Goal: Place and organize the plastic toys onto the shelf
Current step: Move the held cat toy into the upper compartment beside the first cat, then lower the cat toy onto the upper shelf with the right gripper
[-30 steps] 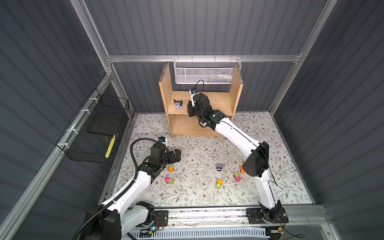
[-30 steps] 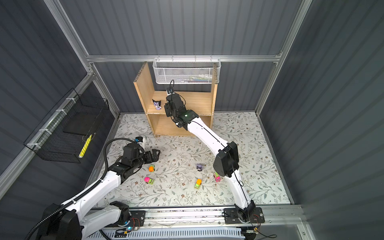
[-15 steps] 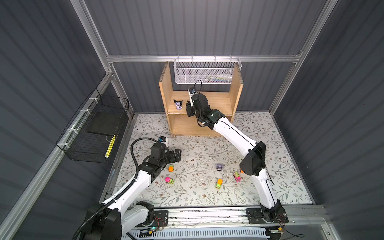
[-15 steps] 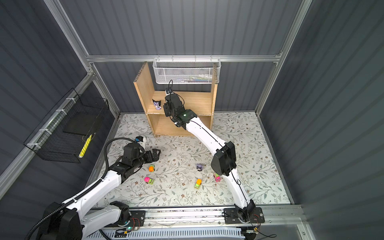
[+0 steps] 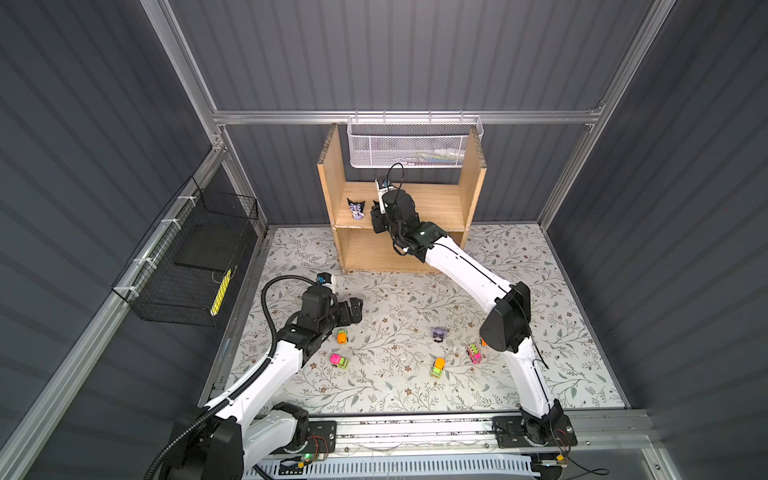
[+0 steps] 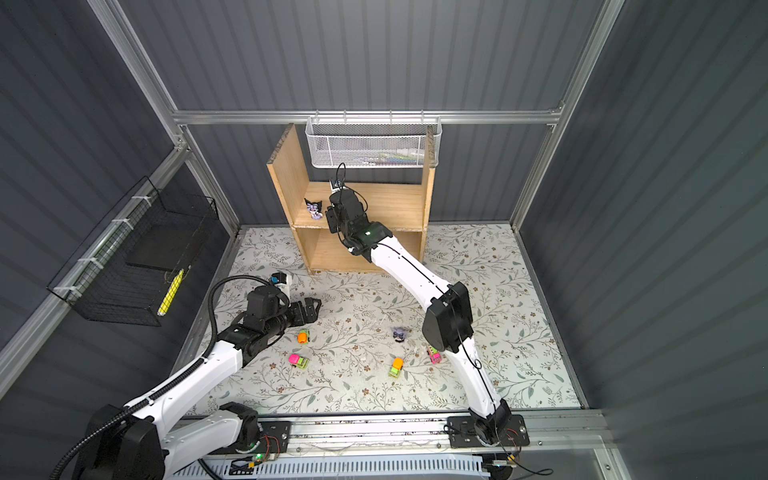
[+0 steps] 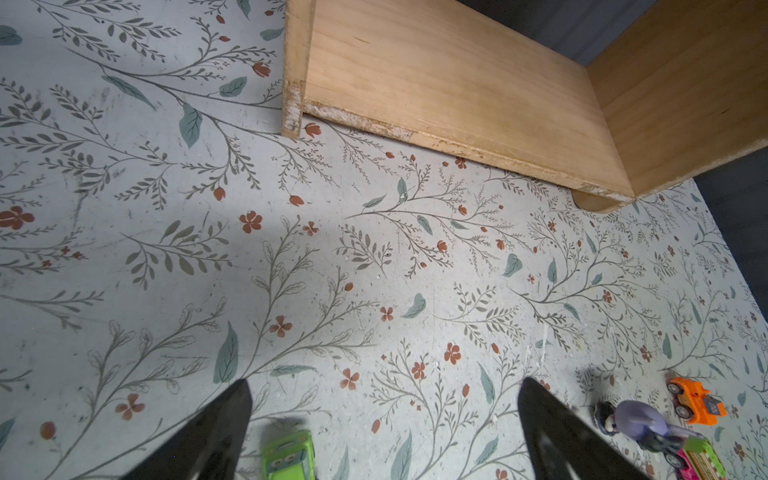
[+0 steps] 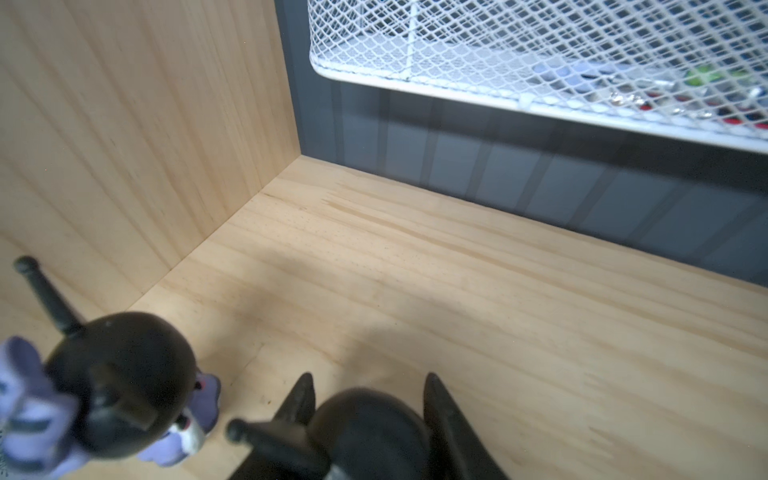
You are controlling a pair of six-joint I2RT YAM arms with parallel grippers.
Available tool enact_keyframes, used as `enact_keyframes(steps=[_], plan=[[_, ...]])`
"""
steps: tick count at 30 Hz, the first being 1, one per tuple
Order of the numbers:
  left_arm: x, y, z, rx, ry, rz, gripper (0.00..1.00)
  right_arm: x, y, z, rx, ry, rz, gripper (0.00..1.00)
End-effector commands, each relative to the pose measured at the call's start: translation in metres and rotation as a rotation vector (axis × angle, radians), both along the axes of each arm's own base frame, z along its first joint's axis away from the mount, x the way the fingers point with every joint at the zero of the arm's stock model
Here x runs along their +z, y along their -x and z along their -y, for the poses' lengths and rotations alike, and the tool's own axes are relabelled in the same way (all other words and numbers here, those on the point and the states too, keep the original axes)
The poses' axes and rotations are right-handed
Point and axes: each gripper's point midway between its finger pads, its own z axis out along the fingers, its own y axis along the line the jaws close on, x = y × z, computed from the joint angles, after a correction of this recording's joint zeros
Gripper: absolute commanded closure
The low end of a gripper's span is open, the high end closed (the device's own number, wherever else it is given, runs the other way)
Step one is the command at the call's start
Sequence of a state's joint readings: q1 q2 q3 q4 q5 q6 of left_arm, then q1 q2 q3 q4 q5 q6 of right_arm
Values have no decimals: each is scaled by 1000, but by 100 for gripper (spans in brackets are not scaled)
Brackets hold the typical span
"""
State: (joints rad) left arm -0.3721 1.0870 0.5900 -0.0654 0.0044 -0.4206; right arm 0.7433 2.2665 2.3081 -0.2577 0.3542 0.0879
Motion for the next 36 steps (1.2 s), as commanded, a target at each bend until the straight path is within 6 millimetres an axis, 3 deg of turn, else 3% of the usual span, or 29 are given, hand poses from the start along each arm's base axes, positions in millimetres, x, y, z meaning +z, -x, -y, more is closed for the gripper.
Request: enact_keyframes(steps=[1,16,36], plan=[[5,2,3,-23,3,22,0,-19,3,-4,-4,46,-6,66],[6,3,5,-32,10,22,0,-20,3,-3,-17,57,1,59],[9,5,4,-33,14,29,0,-12,5,1,-32,51,8,32]])
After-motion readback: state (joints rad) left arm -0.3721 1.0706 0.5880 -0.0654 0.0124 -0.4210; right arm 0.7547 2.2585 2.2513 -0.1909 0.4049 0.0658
